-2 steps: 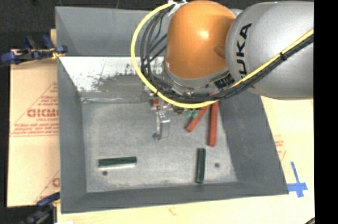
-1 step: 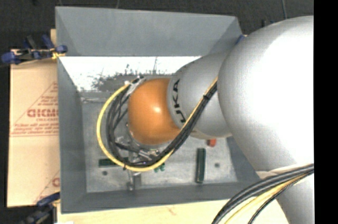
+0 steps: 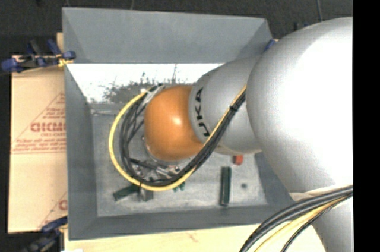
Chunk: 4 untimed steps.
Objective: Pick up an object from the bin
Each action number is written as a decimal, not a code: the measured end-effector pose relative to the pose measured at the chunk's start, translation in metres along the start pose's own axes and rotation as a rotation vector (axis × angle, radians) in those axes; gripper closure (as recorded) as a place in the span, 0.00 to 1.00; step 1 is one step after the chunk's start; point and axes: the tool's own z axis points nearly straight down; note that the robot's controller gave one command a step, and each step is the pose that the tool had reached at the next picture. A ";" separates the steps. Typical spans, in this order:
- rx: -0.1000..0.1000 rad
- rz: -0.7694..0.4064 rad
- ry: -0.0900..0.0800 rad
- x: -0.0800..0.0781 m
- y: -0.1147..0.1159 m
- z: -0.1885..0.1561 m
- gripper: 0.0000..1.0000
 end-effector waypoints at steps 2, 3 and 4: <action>-0.001 0.013 0.009 0.025 0.012 -0.073 1.00; 0.000 0.016 0.001 0.022 0.011 -0.078 0.00; -0.001 0.028 -0.003 -0.013 0.021 -0.075 0.00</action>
Offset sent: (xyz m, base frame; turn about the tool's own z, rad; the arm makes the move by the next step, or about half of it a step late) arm -0.0068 -0.0189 0.1552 -0.0523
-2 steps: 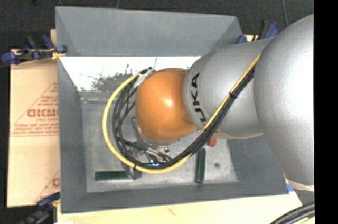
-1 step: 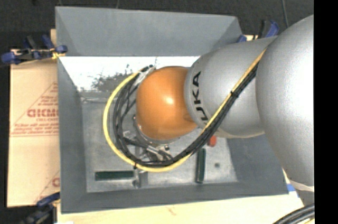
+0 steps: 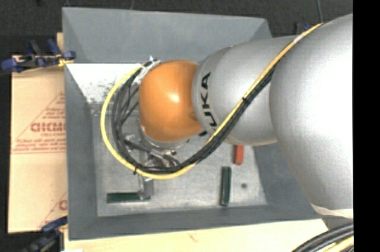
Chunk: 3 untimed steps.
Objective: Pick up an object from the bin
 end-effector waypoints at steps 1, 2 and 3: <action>0.001 0.179 -0.012 0.033 0.000 0.073 0.00; 0.002 0.180 0.001 0.037 0.001 0.074 1.00; 0.003 0.150 -0.001 0.039 0.002 0.059 1.00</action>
Offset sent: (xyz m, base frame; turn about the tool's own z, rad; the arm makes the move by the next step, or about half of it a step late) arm -0.0367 -0.0087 -0.0751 0.1778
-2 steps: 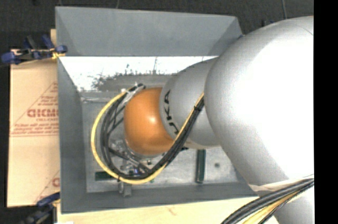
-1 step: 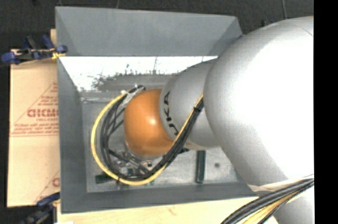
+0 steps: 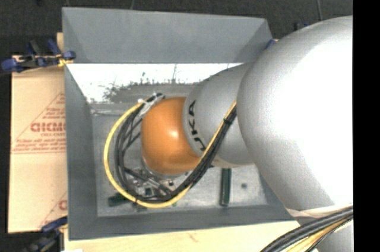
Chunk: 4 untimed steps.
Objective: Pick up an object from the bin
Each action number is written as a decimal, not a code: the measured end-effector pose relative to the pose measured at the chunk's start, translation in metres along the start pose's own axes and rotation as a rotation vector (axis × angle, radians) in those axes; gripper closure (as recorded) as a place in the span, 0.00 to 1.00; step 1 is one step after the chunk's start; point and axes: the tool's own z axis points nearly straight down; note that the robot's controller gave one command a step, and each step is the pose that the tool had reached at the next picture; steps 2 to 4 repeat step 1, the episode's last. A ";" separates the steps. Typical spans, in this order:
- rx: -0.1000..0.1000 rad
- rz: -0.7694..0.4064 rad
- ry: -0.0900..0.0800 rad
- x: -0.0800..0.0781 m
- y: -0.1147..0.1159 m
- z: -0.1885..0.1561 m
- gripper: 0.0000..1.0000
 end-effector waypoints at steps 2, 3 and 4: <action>-0.002 0.014 -0.004 0.001 -0.010 -0.129 1.00; -0.002 0.014 -0.004 0.001 -0.010 -0.129 1.00; -0.002 0.014 -0.004 0.001 -0.010 -0.129 1.00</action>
Offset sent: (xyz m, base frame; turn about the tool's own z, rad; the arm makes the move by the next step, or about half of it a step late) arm -0.0025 -0.0108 0.1238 0.0098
